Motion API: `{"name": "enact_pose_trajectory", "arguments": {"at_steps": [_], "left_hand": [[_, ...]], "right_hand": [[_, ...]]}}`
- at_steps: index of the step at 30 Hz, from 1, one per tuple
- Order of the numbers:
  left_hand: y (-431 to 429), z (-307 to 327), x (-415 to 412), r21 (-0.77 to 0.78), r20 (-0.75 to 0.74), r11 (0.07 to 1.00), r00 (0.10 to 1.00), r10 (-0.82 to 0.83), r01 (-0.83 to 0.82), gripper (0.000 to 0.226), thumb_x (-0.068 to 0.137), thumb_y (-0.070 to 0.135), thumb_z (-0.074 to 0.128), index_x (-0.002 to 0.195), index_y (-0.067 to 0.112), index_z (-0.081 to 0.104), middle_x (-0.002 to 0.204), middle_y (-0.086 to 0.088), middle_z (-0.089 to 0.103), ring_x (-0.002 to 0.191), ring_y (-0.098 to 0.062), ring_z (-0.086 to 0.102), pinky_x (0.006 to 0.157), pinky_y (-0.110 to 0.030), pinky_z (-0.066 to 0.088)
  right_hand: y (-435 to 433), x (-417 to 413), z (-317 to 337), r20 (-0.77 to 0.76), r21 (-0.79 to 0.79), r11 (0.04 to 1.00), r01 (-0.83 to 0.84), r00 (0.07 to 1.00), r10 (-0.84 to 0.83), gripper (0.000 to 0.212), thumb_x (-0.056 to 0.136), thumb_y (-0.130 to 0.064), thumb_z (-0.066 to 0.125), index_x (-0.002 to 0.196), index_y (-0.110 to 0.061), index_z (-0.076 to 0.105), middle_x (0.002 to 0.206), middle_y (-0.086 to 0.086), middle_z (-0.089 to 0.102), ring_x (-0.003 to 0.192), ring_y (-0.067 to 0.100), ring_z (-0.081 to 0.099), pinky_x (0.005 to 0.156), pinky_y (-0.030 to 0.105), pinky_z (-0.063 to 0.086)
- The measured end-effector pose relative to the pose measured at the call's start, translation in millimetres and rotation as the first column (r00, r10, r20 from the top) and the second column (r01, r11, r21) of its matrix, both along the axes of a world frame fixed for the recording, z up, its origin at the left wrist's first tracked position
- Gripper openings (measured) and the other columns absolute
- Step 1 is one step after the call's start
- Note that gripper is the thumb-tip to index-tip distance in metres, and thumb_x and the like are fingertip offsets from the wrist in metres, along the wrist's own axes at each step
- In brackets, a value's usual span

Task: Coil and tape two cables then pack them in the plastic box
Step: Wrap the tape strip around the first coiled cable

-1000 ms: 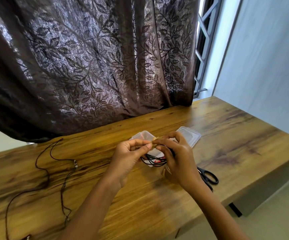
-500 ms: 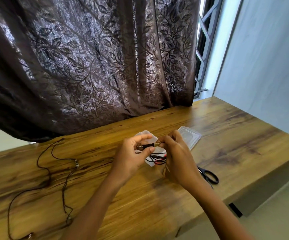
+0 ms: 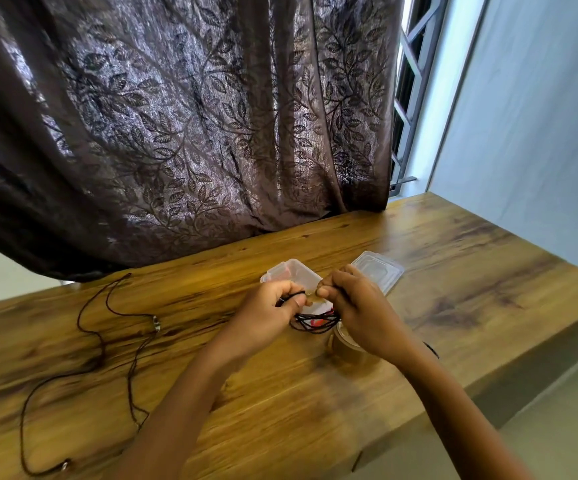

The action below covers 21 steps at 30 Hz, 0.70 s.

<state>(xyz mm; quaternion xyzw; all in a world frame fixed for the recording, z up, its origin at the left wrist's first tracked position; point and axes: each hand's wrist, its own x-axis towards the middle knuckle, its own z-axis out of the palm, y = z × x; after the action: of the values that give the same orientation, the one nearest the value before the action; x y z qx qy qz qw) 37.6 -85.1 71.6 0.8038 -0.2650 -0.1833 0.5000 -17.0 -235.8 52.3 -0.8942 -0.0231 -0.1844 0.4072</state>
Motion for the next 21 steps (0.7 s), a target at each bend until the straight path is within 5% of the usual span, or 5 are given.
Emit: {"name": "enact_pose_trajectory", "arguments": {"at_steps": [7,12,21], "left_hand": [[5.7,-0.5,2.1,-0.078,-0.26,0.997,0.966,-0.007,-0.014,0.02,0.096,0.013,0.045,0.09,0.017,0.064,0.101,-0.013,0.063,0.094,-0.022,0.057,0.095,-0.046,0.045],[5.9,-1.6,4.7,-0.092,-0.296,0.996,0.955,-0.009,-0.019,0.022,0.096,0.014,0.046,0.103,0.001,0.062,0.114,-0.027,0.062,0.098,-0.027,0.06,0.097,-0.049,0.045],[6.5,-1.4,5.4,-0.167,-0.351,0.986,0.934,-0.066,0.007,0.019,0.096,0.012,0.044,0.098,0.01,0.063,0.099,-0.014,0.06,0.088,-0.019,0.058,0.089,-0.039,0.05]], "right_hand": [[-9.2,-5.0,-3.3,-0.024,0.24,0.96,-0.144,0.988,0.154,0.023,0.089,-0.02,0.05,0.105,-0.03,0.062,0.095,0.007,0.054,0.089,0.023,0.054,0.08,0.04,0.049],[-7.3,-4.4,-5.8,0.025,0.214,0.97,-0.117,0.993,0.114,0.032,0.076,-0.018,0.069,0.103,-0.034,0.063,0.091,-0.002,0.057,0.071,0.007,0.053,0.063,0.021,0.046],[-1.9,-3.4,-6.5,0.147,0.327,0.943,-0.054,0.989,0.006,0.019,0.074,-0.02,0.072,0.093,-0.024,0.071,0.082,-0.001,0.068,0.078,0.011,0.063,0.069,0.021,0.051]]}}
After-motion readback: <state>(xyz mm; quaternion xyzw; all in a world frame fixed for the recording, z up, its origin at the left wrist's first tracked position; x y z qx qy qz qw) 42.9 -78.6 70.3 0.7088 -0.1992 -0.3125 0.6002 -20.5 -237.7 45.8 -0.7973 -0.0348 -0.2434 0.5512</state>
